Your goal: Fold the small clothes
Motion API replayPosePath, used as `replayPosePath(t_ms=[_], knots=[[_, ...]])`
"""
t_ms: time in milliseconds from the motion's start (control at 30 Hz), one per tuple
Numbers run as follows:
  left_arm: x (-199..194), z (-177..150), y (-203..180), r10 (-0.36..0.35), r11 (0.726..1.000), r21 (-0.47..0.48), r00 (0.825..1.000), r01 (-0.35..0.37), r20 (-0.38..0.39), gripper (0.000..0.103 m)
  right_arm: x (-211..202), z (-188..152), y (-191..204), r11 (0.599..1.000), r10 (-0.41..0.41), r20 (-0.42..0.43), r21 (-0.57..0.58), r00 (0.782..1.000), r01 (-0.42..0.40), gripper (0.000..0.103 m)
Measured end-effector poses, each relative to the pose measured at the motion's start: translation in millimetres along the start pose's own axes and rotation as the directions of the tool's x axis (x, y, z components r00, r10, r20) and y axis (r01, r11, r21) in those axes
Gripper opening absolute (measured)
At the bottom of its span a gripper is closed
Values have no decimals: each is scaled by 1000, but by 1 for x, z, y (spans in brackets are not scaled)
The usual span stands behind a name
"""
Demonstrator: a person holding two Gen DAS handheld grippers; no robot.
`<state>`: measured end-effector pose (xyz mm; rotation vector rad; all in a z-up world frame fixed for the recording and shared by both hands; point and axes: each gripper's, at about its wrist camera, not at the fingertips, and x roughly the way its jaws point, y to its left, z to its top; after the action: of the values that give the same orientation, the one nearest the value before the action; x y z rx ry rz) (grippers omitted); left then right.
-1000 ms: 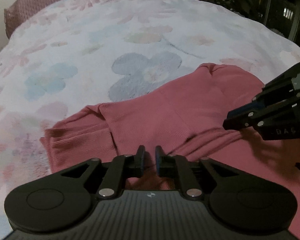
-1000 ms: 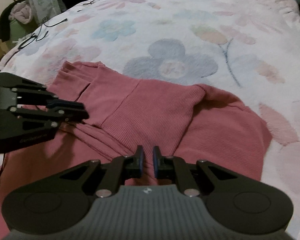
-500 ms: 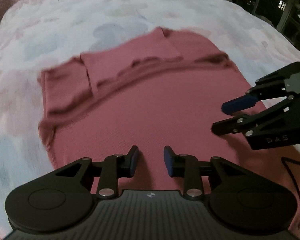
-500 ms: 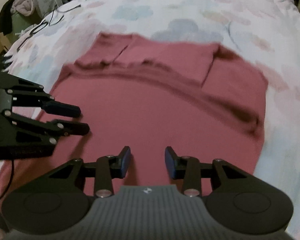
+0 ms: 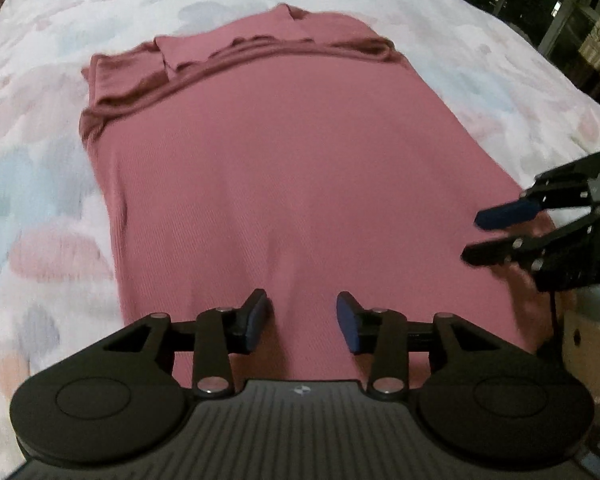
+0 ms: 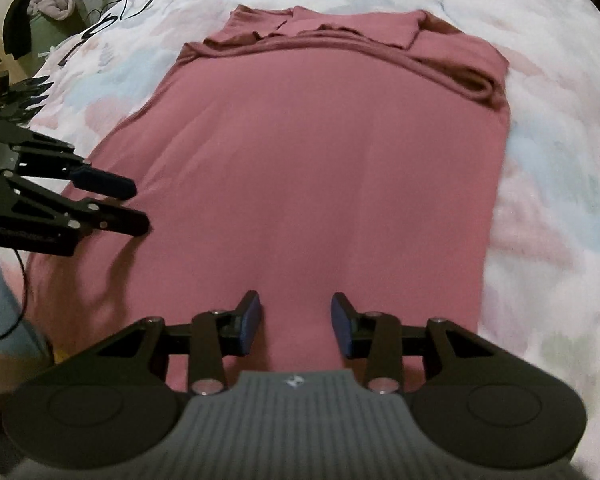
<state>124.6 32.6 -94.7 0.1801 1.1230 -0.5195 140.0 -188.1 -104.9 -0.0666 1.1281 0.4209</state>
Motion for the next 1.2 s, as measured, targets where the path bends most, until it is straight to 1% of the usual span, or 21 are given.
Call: replayPosePath(t_ms=[100,167,267,400,467,567,733,800,900,967,1000,1033,1067,1100,1133,1167,1200], knots=[[-8,-17,-3,-1,1000,-7,1000,1,-7,50,-13,-19,0,1000,-12,8,3,1000,12,37],[-17,-28,-3,-6,1000,-4,1000,6,5,52,-20,-28,1,1000,-19,13,-4,1000,19,37],[-29,-45,-1,3,1000,-19,1000,-3,23,57,-32,-42,2,999,-34,25,-13,999,34,42],[-42,-67,6,24,998,-51,998,-21,55,62,-47,-61,-1,998,-68,47,2,997,68,46],[-47,-75,9,54,996,-67,997,-50,52,66,-56,-71,-2,996,-92,62,16,994,91,46],[-53,-83,15,118,990,-87,992,-114,35,66,-64,-83,-9,992,-125,63,32,990,123,47],[-62,-95,33,164,976,-151,986,-158,26,68,-76,-101,-27,982,-176,65,81,982,170,47],[-60,-97,43,159,972,-178,987,-154,13,69,-75,-103,-34,979,-181,63,105,981,174,46],[-56,-100,56,101,966,-240,995,-96,8,68,-68,-105,-42,980,-151,48,137,987,143,45],[-51,-101,58,83,965,-249,997,-79,3,68,-61,-106,-45,980,-133,35,155,991,126,44],[-49,-102,59,77,964,-256,997,-76,-4,68,-58,-108,-46,980,-122,30,162,992,115,40],[-46,-103,57,63,963,-260,998,-65,-15,65,-54,-108,-46,980,-112,25,167,993,107,36],[-44,-103,55,51,966,-254,999,-54,-20,58,-51,-109,-44,981,-108,19,167,994,103,33],[-44,-103,52,54,969,-239,998,-57,-20,53,-48,-110,-42,982,-109,14,158,994,106,27],[-44,-102,50,59,973,-224,998,-61,-15,36,-46,-110,-40,983,-112,11,147,994,110,15],[-44,-102,48,71,975,-210,997,-71,-9,15,-45,-110,-38,984,-122,9,132,993,119,9],[-45,-101,47,86,976,-201,996,-85,-5,8,-46,-109,-36,985,-129,10,117,992,127,5]])
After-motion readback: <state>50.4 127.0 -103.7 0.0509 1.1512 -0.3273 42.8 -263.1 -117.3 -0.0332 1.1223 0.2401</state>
